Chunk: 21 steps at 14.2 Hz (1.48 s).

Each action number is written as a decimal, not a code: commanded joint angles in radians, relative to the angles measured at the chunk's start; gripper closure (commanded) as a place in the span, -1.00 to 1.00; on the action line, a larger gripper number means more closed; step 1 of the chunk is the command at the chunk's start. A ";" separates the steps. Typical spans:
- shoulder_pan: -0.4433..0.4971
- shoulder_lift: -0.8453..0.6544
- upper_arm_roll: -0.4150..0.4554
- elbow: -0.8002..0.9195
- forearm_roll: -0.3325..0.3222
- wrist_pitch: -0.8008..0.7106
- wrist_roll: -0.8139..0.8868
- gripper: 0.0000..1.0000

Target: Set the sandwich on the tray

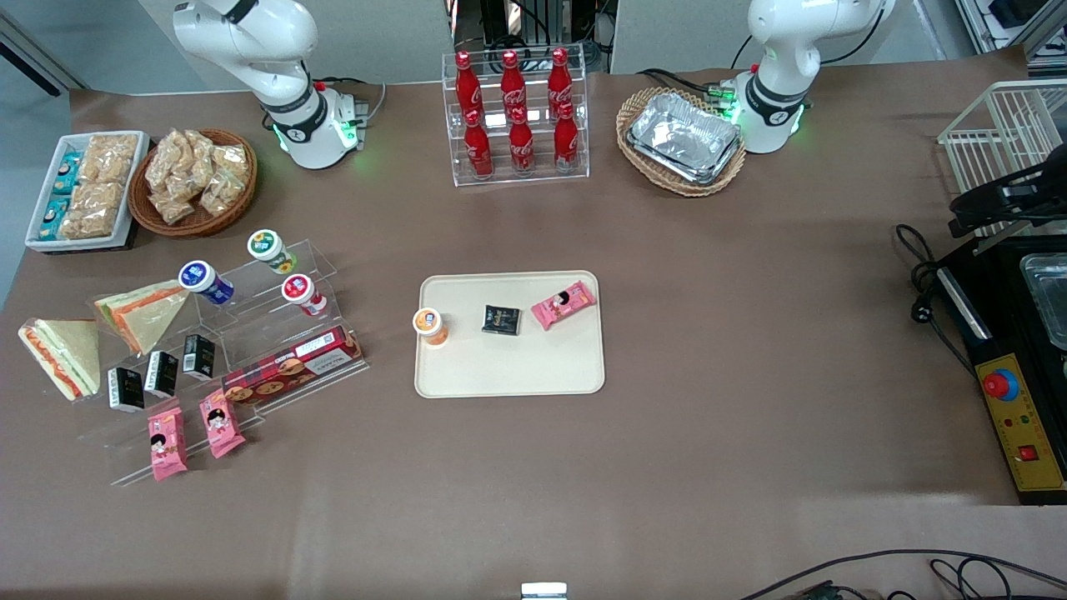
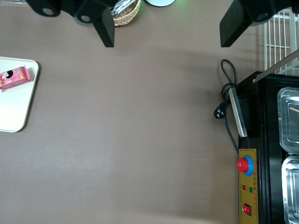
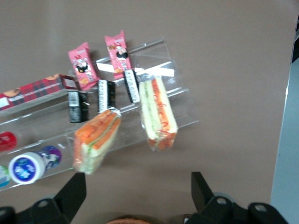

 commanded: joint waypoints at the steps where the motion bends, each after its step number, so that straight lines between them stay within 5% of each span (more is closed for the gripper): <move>1: -0.021 0.129 -0.018 0.108 0.059 -0.002 -0.057 -1.00; 7: -0.022 0.239 -0.012 0.062 0.119 0.122 -0.097 -1.00; 15: -0.014 0.258 0.006 -0.123 0.119 0.324 -0.129 -1.00; 20: 0.008 0.249 0.010 -0.157 0.125 0.323 -0.124 -1.00; 21: 0.009 0.250 0.010 -0.157 0.125 0.324 -0.123 -0.86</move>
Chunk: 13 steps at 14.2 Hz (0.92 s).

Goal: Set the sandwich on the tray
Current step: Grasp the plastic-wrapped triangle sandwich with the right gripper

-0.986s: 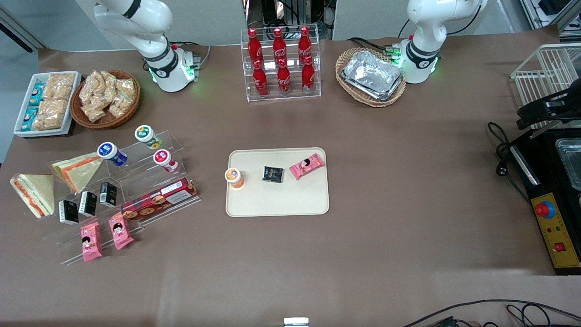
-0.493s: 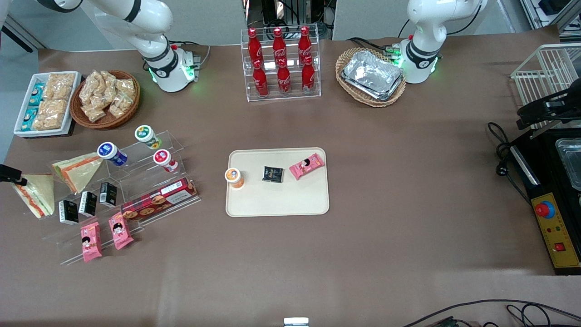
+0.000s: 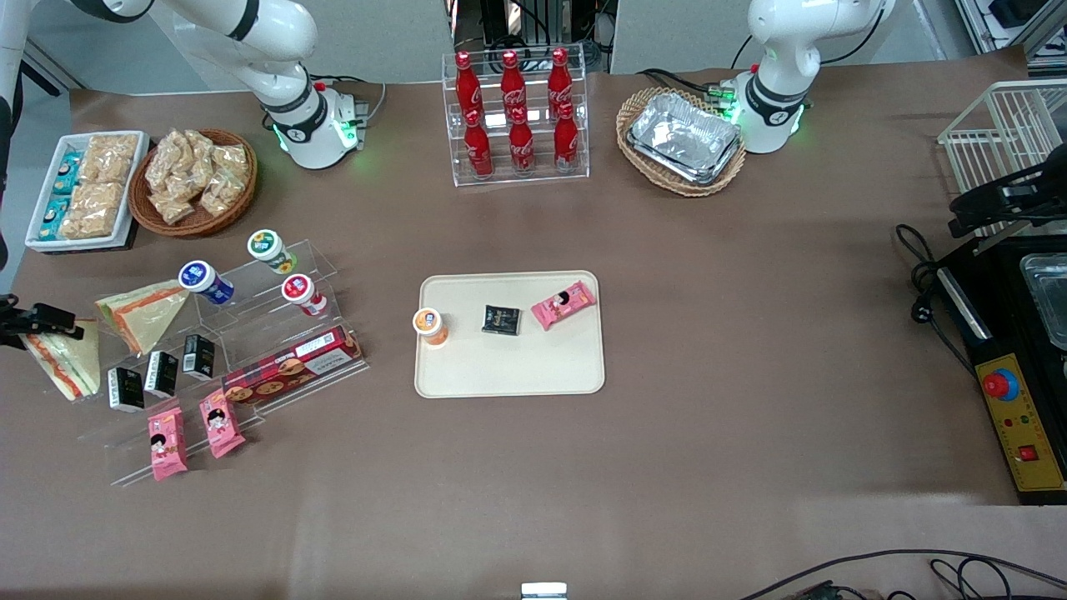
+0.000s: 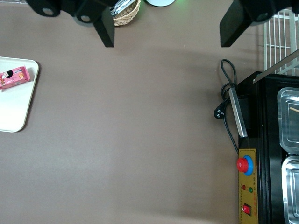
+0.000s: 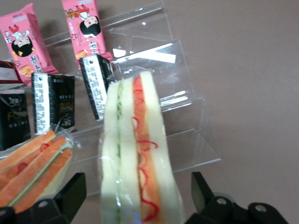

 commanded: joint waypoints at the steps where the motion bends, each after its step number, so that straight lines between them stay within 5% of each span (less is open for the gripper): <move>1: 0.015 -0.026 -0.002 -0.035 0.028 0.023 -0.014 -0.31; 2: 0.014 -0.025 -0.002 -0.034 0.028 0.023 -0.019 0.64; 3: 0.014 -0.025 -0.002 -0.034 0.028 0.023 -0.016 1.00; 13: 0.020 -0.101 -0.003 0.064 0.016 -0.041 -0.005 1.00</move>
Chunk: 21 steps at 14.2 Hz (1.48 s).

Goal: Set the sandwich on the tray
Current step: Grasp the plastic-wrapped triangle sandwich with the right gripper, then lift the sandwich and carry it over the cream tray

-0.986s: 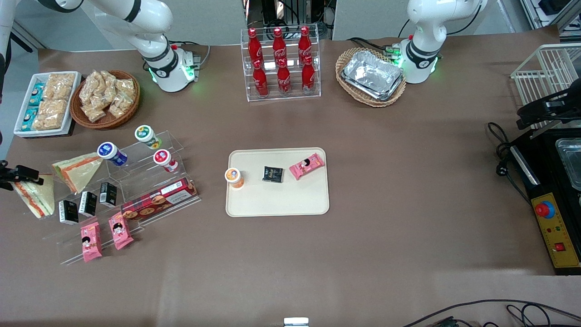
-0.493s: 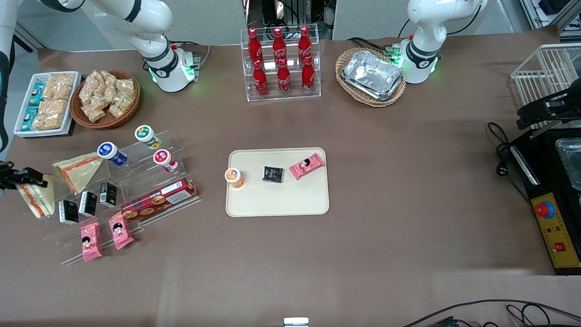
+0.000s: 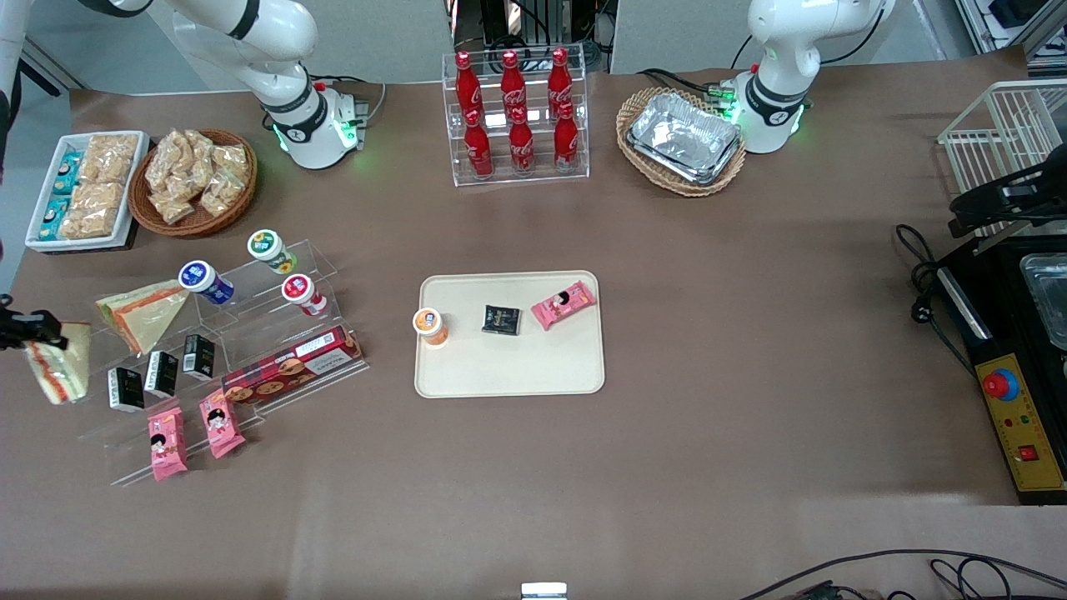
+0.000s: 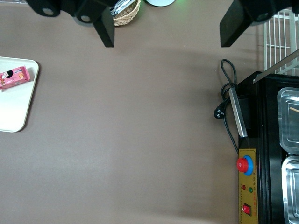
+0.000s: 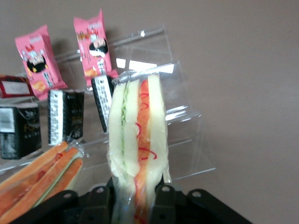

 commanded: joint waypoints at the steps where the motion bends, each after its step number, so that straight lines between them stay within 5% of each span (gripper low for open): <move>1: 0.018 -0.088 -0.003 0.074 -0.003 -0.094 0.009 1.00; 4: 0.047 -0.082 -0.001 0.223 -0.062 -0.307 0.186 1.00; 9: 0.330 -0.091 -0.003 0.292 -0.188 -0.468 0.737 1.00; 14: 0.631 -0.080 -0.001 0.317 -0.167 -0.529 1.457 1.00; 18: 0.739 -0.013 0.003 0.317 -0.071 -0.497 1.907 1.00; 21: 0.809 0.032 0.005 0.315 -0.060 -0.392 2.205 1.00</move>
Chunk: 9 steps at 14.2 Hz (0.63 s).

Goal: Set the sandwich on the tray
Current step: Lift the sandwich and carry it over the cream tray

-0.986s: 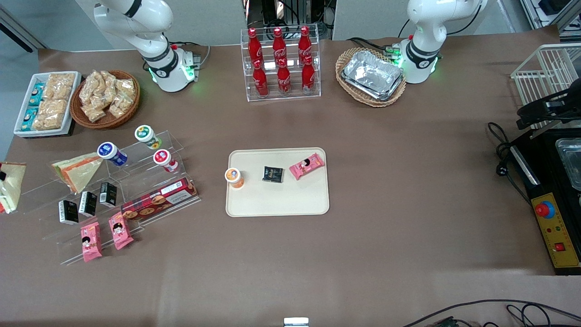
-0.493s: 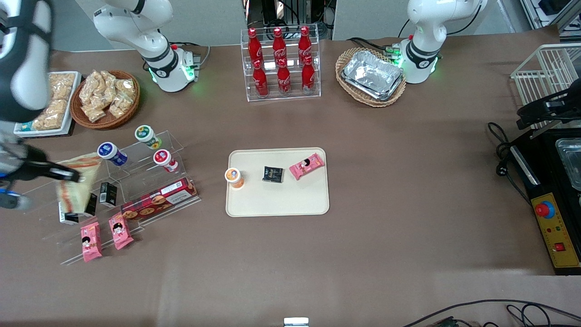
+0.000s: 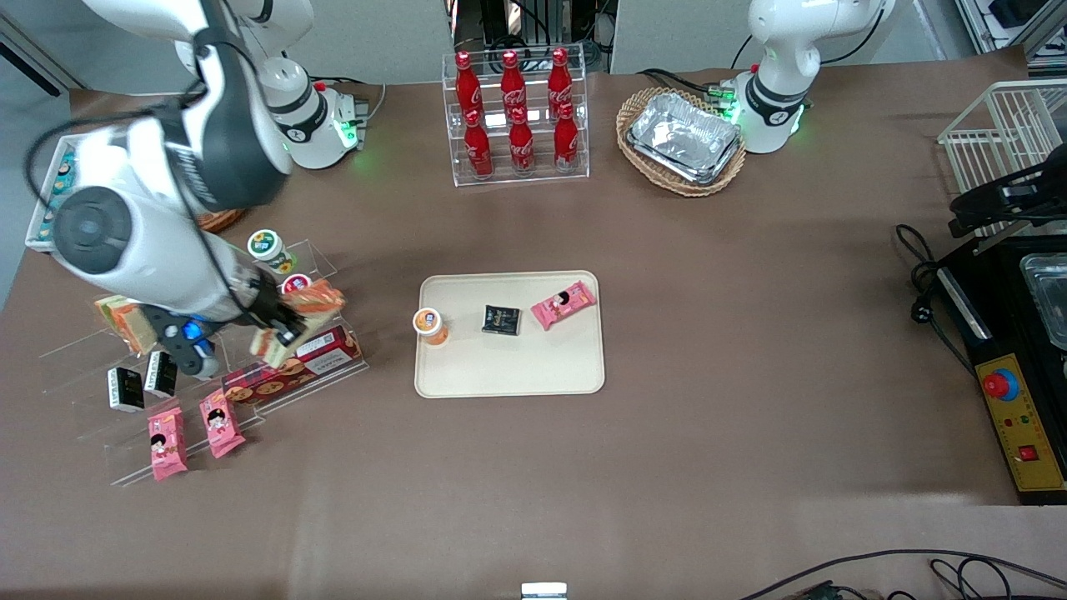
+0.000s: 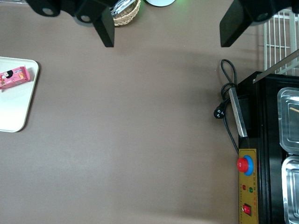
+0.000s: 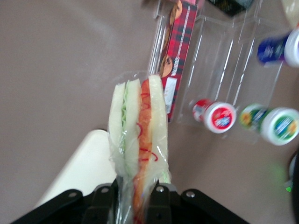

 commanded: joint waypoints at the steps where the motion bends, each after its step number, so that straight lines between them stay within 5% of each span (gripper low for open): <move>1: 0.064 0.072 -0.012 0.033 0.026 0.064 0.255 1.00; 9: 0.220 0.289 -0.010 0.025 0.079 0.467 0.787 1.00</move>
